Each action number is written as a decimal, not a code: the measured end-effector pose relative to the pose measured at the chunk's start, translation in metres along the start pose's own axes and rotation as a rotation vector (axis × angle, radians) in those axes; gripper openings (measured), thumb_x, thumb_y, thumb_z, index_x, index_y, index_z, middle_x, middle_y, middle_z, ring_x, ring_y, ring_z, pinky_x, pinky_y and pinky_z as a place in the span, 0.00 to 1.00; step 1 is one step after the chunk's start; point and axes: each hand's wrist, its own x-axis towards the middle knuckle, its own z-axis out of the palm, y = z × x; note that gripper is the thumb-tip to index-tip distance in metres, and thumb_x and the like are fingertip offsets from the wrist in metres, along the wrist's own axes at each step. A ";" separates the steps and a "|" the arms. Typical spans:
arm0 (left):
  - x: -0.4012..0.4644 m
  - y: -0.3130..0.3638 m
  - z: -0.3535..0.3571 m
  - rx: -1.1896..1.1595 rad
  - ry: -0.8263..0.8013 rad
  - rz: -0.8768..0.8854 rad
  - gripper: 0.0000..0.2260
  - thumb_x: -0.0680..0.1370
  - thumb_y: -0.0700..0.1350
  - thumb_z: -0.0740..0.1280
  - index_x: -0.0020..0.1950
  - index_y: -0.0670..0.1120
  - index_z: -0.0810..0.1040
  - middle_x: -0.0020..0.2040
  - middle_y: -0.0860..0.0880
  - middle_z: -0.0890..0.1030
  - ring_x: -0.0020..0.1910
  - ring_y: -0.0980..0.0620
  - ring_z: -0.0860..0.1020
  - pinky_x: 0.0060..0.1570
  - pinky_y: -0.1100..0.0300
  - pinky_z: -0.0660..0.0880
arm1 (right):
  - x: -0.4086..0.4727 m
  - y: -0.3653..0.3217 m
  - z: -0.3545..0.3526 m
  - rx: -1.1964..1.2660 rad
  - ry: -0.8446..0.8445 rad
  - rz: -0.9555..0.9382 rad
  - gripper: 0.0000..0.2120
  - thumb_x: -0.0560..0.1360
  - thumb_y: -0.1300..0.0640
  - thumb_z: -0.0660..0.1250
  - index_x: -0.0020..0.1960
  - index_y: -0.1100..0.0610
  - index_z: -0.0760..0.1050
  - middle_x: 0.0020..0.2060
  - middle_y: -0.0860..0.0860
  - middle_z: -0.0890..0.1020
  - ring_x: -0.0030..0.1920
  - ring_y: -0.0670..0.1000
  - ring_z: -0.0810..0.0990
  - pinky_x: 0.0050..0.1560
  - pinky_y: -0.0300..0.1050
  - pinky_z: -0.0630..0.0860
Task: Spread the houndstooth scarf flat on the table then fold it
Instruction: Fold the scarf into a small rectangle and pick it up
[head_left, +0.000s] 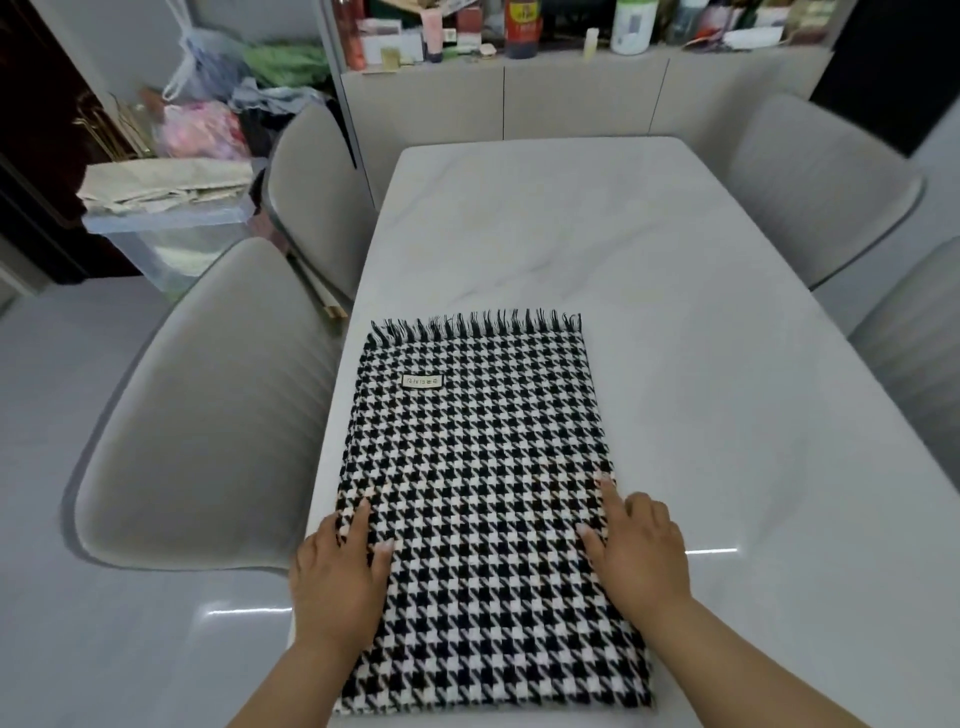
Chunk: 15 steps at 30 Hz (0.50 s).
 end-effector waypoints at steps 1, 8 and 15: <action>-0.004 -0.001 -0.002 -0.027 0.012 -0.006 0.25 0.80 0.58 0.57 0.77 0.55 0.61 0.71 0.39 0.68 0.69 0.39 0.65 0.67 0.45 0.64 | -0.004 -0.001 -0.002 0.034 -0.030 0.005 0.33 0.79 0.41 0.53 0.79 0.52 0.48 0.59 0.52 0.73 0.59 0.52 0.70 0.57 0.45 0.70; -0.025 -0.009 -0.021 -0.362 -0.134 -0.002 0.28 0.79 0.55 0.64 0.76 0.64 0.55 0.58 0.46 0.76 0.49 0.52 0.79 0.50 0.56 0.75 | -0.020 0.006 -0.016 0.419 -0.223 0.065 0.36 0.79 0.50 0.62 0.78 0.48 0.43 0.59 0.51 0.80 0.47 0.50 0.80 0.42 0.41 0.73; -0.037 0.013 -0.044 -0.738 -0.423 -0.048 0.20 0.79 0.42 0.68 0.65 0.63 0.73 0.76 0.51 0.65 0.59 0.41 0.79 0.58 0.47 0.76 | 0.000 0.021 -0.052 0.612 -0.280 0.097 0.15 0.77 0.54 0.65 0.63 0.44 0.70 0.50 0.53 0.80 0.41 0.57 0.81 0.44 0.47 0.77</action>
